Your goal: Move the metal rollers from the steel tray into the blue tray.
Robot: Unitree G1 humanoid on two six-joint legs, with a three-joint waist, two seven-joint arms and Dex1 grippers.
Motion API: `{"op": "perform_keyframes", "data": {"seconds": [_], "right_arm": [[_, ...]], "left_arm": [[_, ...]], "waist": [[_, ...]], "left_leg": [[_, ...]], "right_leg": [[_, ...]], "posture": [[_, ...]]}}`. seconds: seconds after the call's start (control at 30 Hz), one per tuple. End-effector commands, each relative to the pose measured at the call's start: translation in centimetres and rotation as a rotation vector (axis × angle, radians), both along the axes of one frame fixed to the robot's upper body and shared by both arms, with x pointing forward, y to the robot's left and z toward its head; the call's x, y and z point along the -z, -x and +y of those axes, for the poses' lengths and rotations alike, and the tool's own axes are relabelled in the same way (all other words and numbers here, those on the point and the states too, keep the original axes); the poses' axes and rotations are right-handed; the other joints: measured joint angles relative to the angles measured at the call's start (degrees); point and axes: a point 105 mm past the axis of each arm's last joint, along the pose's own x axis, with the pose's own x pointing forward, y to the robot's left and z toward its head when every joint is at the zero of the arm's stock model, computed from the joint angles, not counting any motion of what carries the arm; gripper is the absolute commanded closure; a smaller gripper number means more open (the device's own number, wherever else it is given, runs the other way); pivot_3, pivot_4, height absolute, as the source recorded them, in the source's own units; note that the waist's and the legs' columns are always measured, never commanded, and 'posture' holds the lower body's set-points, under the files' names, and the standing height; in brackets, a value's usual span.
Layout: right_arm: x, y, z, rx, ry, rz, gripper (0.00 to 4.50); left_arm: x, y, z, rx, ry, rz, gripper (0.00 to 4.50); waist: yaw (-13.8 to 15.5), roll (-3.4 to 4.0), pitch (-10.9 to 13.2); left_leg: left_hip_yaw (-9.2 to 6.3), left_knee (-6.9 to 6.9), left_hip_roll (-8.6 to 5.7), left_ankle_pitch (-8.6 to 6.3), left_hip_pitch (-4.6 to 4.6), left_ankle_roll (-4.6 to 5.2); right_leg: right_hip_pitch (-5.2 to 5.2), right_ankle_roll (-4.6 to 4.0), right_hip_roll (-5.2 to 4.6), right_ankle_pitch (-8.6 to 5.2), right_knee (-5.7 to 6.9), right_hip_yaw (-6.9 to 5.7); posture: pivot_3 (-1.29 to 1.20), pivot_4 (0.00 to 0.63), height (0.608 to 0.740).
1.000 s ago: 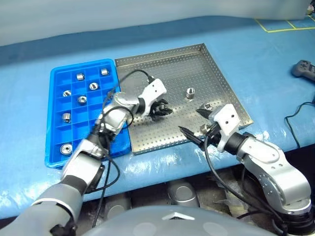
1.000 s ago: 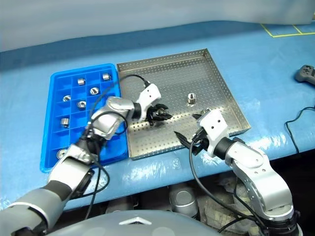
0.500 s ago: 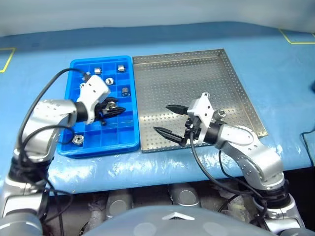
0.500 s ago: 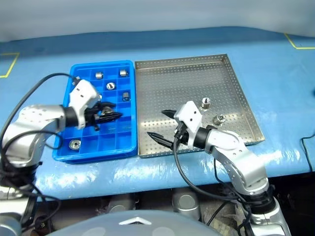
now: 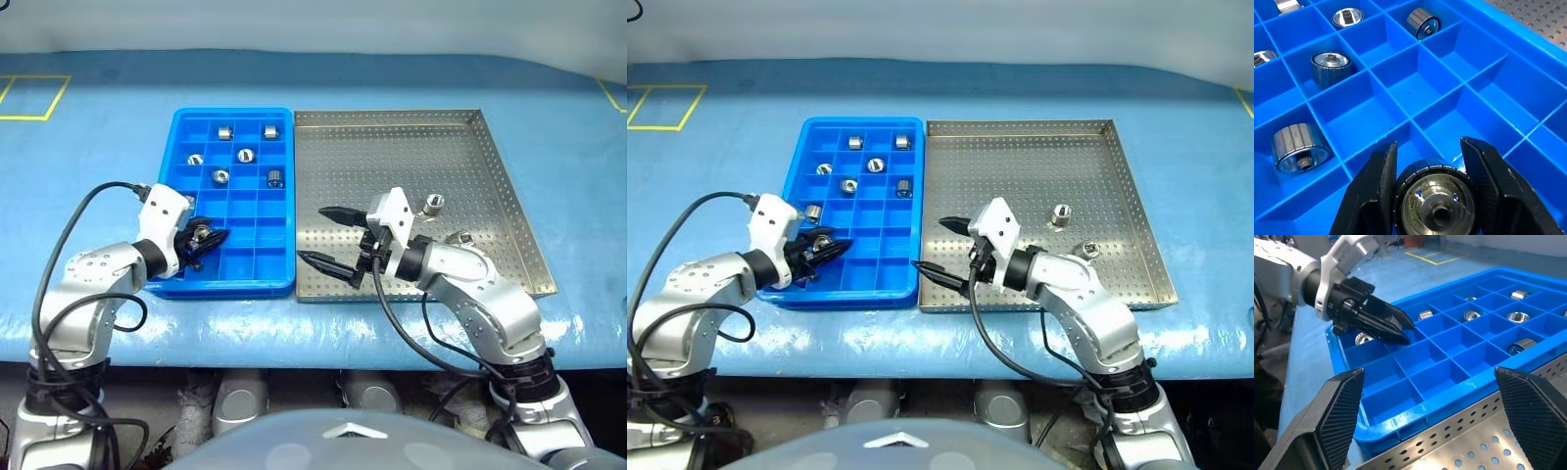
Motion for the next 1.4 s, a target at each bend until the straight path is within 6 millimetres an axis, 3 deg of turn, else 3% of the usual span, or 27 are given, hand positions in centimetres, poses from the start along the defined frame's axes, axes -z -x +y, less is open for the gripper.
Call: {"op": "perform_keyframes", "data": {"seconds": [0.03,0.23,0.47,0.63,0.8,0.93,1.17,1.4], "right_arm": [[-0.5,0.1,0.0,-0.006,-0.052,-0.031,0.0],[0.0,-0.1,-0.3,0.032,-0.065,-0.013,0.0],[-0.1,-0.2,-0.7,0.067,-0.063,-0.022,0.0],[-0.3,-0.7,-1.6,0.155,-0.049,-0.04,0.0],[-0.2,-3.3,-5.1,0.47,0.026,-0.07,0.0],[-0.1,-3.8,-7.0,0.593,0.077,-0.079,0.0],[0.8,-5.3,-11.3,0.835,0.201,-0.068,0.0],[1.7,-6.8,-13.6,0.98,0.215,0.001,0.0]], "left_arm": [[-0.5,-0.6,0.3,-0.017,-0.002,-0.038,2.7],[-0.2,-0.8,0.9,-0.034,-0.023,-0.03,2.7],[-0.4,-1.4,1.0,-0.055,-0.011,-0.041,0.46],[-1.9,-1.7,-0.8,0.002,0.055,-0.105,0.46],[-5.3,-1.7,-6.8,0.203,0.283,-0.199,0.46],[-6.7,-0.2,-11.9,0.432,0.385,-0.192,0.46],[-4.7,-1.2,-15.1,0.607,0.276,-0.124,0.46],[-4.1,-1.5,-17.4,0.761,0.19,-0.126,0.46]], "waist": [[-0.11,0.0,0.0],[-0.11,0.0,0.0],[-0.12,0.0,0.0],[0.02,-0.01,-0.01],[-0.04,-0.02,-0.03],[-0.72,0.04,-0.07],[-3.03,0.13,-0.12],[-4.91,0.13,-0.11]], "left_leg": [[0.0,0.0,0.0,0.0,0.0,0.0],[0.01,0.0,0.0,0.0,0.01,0.0],[0.01,0.02,0.0,0.01,0.06,-0.02],[0.01,0.05,0.01,0.04,0.09,-0.06],[0.03,0.14,-0.06,0.04,0.02,-0.07],[0.09,0.12,-0.07,0.04,0.0,-0.08],[0.08,0.09,-0.05,0.04,0.06,-0.07],[0.12,0.14,-0.08,0.04,0.0,-0.06]], "right_leg": [[0.0,0.0,0.0,0.0,0.0,0.01],[0.0,0.0,0.0,0.0,0.01,0.01],[0.01,0.0,0.0,0.0,0.09,0.0],[0.01,-0.01,0.01,0.0,0.16,0.01],[0.05,0.07,-0.06,0.05,0.08,0.02],[0.05,0.09,-0.06,0.07,0.03,0.08],[0.04,0.05,0.01,0.04,0.08,0.11],[0.04,0.08,-0.01,0.06,0.06,0.17]], "posture": [[0.05,0.15,0.74],[0.04,0.15,0.74],[0.03,0.15,0.74],[0.02,0.15,0.74],[-0.02,0.15,0.74],[-0.06,0.15,0.74],[-0.1,0.15,0.74],[-0.15,0.15,0.74]]}}
